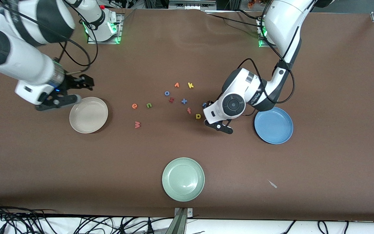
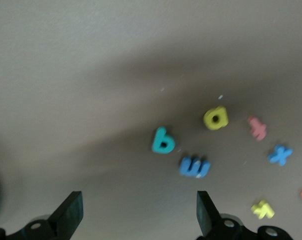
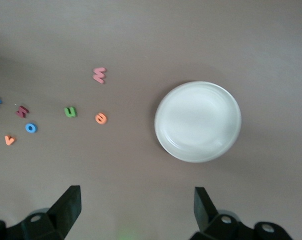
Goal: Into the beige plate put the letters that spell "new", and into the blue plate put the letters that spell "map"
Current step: 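Reach both grippers down toward the foam letters between the plates, then grasp the yellow a with the left gripper, the pink w with the right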
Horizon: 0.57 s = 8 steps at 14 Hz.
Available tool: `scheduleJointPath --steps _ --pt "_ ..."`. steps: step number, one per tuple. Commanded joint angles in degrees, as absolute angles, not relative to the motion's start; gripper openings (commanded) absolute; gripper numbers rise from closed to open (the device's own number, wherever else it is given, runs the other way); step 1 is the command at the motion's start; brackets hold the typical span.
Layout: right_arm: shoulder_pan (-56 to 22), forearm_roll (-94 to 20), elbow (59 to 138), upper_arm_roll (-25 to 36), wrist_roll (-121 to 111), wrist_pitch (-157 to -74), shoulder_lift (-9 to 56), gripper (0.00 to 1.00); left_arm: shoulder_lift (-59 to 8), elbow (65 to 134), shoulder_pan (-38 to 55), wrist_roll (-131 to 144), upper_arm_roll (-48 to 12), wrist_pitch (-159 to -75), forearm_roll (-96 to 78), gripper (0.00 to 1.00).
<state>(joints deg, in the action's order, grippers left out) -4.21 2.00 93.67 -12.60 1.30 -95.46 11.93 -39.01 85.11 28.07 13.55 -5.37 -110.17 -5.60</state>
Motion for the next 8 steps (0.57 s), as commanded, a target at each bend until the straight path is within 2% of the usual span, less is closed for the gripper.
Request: scheduleJointPath --steps 1,5,8 --pt "-5.8 2.5 91.3 -12.6 6.7 -101.4 18.0 1.0 -42.3 83.4 32.8 22.2 -4.7 -117.3 -6.6 1.0" --pt "-10.2 3.4 92.0 -12.5 17.1 -111.1 26.2 1.0 -46.8 83.9 35.0 27.5 -4.2 -128.0 -5.9 1.0" --pt "-11.8 6.1 94.8 -12.5 20.6 -118.6 29.6 1.0 -46.8 84.5 35.0 27.8 -4.2 -128.7 -5.8 1.0"
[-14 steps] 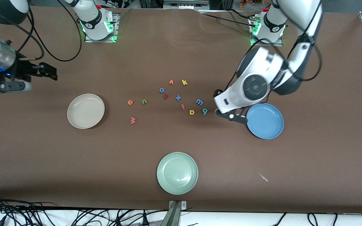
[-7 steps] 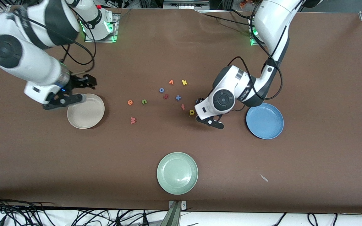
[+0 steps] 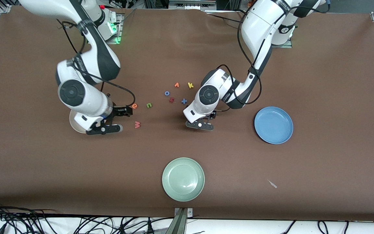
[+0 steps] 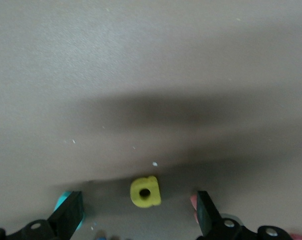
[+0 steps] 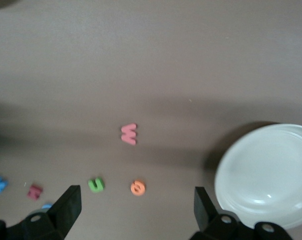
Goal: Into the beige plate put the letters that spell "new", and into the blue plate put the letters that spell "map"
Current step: 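Grasp the yellow a with the left gripper, the pink w with the right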
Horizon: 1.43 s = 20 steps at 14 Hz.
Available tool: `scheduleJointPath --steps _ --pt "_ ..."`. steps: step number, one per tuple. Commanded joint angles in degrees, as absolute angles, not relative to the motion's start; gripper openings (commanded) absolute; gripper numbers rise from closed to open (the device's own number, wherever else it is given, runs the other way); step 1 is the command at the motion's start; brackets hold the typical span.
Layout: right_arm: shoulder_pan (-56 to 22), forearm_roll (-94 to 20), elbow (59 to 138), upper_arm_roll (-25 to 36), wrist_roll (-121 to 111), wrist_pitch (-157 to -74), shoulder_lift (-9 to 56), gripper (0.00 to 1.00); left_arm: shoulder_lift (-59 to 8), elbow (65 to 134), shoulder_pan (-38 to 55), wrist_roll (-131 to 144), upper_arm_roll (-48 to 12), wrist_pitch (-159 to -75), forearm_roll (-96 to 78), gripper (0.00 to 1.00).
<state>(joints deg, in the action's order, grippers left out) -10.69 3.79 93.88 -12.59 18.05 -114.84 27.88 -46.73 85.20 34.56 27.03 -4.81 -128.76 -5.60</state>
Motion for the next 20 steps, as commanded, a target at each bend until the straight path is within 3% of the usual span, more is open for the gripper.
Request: scheduleJointPath --steps 1,6,7,10,17,20 --pt "-11.9 6.2 95.9 -12.5 21.0 -121.0 30.6 1.0 -46.9 84.9 35.1 27.8 -4.2 -128.8 -5.8 0.99" --pt "-12.7 6.4 104.8 -12.4 24.3 -133.6 31.4 1.0 -47.2 85.1 35.1 27.8 -4.1 -128.8 -5.7 0.83" --pt "-12.7 6.4 105.8 -12.3 24.3 -135.3 32.3 1.0 -47.2 85.0 35.1 27.8 -4.2 -128.8 -5.7 0.74" --pt "-12.8 6.5 105.7 -12.2 24.3 -136.4 33.7 1.0 -47.4 85.0 35.7 28.7 -4.1 -128.8 -4.0 0.65" --pt "-12.7 9.2 104.9 -12.0 24.6 -141.1 38.1 0.95 -48.3 84.9 36.6 30.9 -4.1 -128.8 -3.0 0.62" --pt "-12.7 9.2 104.9 -12.0 25.1 -141.2 38.2 0.85 -48.3 84.9 36.6 31.0 -4.1 -128.8 -2.8 0.3"
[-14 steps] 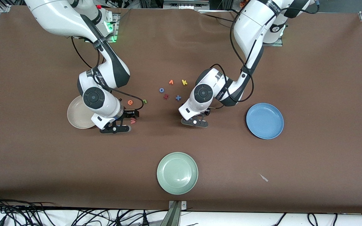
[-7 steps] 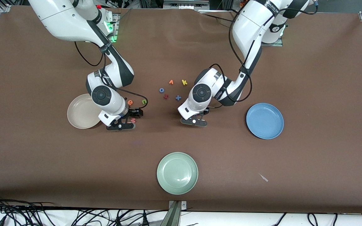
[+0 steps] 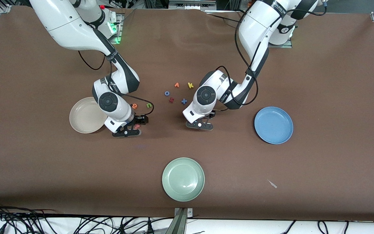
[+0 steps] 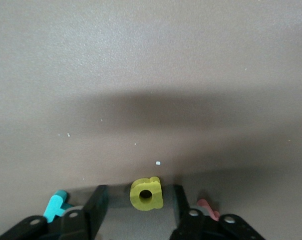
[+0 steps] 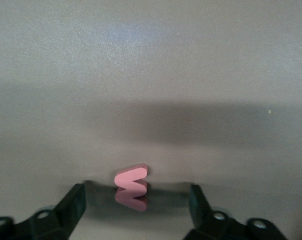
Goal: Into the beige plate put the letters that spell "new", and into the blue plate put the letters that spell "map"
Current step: 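Drop the yellow a on the blue plate, the pink w on the white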
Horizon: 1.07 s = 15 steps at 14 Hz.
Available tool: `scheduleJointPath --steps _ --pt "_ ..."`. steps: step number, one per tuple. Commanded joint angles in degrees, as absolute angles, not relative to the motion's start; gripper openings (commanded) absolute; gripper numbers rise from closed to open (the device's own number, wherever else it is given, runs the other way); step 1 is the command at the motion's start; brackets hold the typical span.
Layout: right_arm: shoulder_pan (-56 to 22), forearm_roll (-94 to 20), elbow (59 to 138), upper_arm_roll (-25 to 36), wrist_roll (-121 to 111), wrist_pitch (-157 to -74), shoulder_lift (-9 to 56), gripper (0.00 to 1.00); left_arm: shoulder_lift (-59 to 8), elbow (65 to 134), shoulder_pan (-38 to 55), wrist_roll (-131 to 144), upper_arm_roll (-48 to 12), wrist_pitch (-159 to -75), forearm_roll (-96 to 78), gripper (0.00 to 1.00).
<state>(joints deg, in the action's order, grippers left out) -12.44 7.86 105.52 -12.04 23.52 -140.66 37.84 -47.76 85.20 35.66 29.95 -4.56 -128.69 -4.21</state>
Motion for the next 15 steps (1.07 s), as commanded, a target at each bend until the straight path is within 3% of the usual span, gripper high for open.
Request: scheduleJointPath --steps 1,2,3,5,9,12,15 --pt "-12.7 9.1 104.9 -12.0 25.1 -141.2 38.3 0.74 -48.1 84.9 36.6 31.1 -4.1 -128.8 -2.8 0.18" --pt "-12.7 8.9 104.9 -12.1 25.2 -141.2 38.3 0.61 -47.8 84.9 36.4 31.1 -4.1 -128.6 -2.8 0.07" --pt "-12.7 8.8 104.9 -12.1 25.2 -141.2 38.4 0.5 -47.3 84.9 36.0 31.1 -4.1 -128.1 -2.8 0.05" --pt "-12.7 8.5 104.9 -12.1 25.2 -141.2 38.5 0.31 -44.6 84.4 34.8 30.2 -4.0 -124.2 -2.7 0.05" --pt "-12.0 8.3 103.7 -12.1 24.4 -140.3 38.1 0.06 -37.1 84.6 27.1 12.1 -4.4 -110.2 -2.8 0.05" --pt "-10.0 8.4 102.4 -12.0 21.1 -130.9 34.9 0.02 -34.1 84.9 21.6 -4.5 -4.1 -98.2 -2.6 0.06" --pt "-9.8 8.3 106.0 -9.8 13.7 -128.7 29.6 0.02 -33.6 86.9 17.6 -14.7 -4.3 -94.9 4.7 0.06"
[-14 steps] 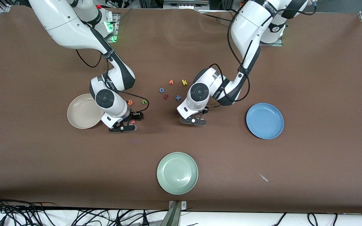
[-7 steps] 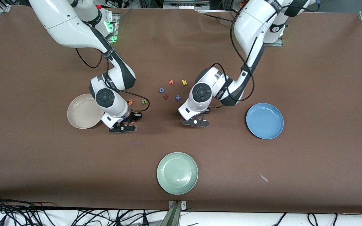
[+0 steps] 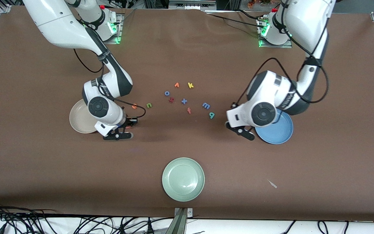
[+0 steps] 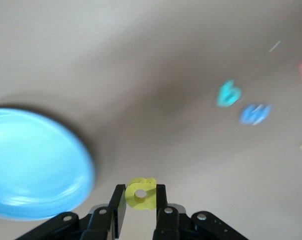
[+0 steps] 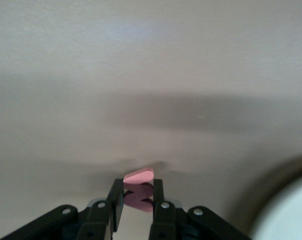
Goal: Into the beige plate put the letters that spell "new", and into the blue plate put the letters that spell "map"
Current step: 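Drop the yellow a on the blue plate, the pink w on the white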
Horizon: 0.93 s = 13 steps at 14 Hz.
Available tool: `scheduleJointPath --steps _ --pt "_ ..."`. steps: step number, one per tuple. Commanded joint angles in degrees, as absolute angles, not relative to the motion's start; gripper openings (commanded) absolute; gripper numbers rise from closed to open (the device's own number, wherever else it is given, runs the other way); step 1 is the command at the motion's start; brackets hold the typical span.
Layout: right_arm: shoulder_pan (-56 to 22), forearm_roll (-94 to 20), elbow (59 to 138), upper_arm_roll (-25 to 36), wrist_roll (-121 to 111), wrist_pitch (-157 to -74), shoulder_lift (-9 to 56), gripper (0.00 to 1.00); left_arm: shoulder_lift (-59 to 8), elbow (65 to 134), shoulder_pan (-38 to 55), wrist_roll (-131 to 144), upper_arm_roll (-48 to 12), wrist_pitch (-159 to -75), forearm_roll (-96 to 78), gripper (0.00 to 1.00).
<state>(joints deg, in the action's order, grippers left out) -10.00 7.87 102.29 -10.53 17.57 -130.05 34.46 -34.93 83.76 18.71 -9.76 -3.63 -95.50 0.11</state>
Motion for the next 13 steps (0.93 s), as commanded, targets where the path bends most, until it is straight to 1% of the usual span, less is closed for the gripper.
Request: scheduleJointPath --steps 1,3,5,6,7,9,10,11,12,13 --pt "-9.8 8.3 108.5 -8.5 12.1 -129.3 27.7 0.02 -33.4 87.7 17.5 -14.9 -4.2 -94.9 7.3 0.06" --pt "-9.8 8.3 115.3 -5.2 5.5 -132.9 23.0 0.02 -33.4 89.6 15.0 -15.4 -4.4 -95.9 12.3 0.06" --pt "-9.8 8.3 125.3 -1.5 -1.9 -143.3 18.8 0.02 -32.4 95.3 14.3 -15.6 -4.4 -101.3 12.9 0.05" --pt "-9.8 8.3 127.8 -0.1 -5.2 -146.0 17.9 0.02 -31.7 98.2 14.2 -15.6 -4.4 -105.1 13.1 0.05" --pt "-9.8 8.3 128.2 1.3 -8.1 -146.0 17.6 0.02 -31.6 100.8 13.3 -15.6 -4.4 -109.1 13.4 0.05" --pt "-9.7 8.3 129.6 3.1 -12.1 -146.9 17.3 0.03 -31.2 103.3 13.0 -15.8 -4.5 -112.8 14.0 0.06" --pt "-9.6 8.3 129.8 3.2 -12.4 -146.7 17.3 0.08 -31.3 104.8 13.0 -15.7 -4.4 -114.2 14.1 0.06" --pt "-9.6 8.2 129.8 3.2 -12.3 -146.2 17.5 0.55 -31.0 106.2 12.9 -15.7 -4.4 -116.2 14.2 0.08" --pt "-9.7 8.2 129.6 3.2 -11.8 -145.7 17.7 1.0 -31.0 106.9 12.2 -15.7 -4.4 -117.2 14.2 0.17" --pt "-9.7 8.0 129.3 2.9 -11.4 -143.7 17.5 1.0 -30.9 106.8 12.2 -15.7 -4.5 -117.2 14.3 0.59"
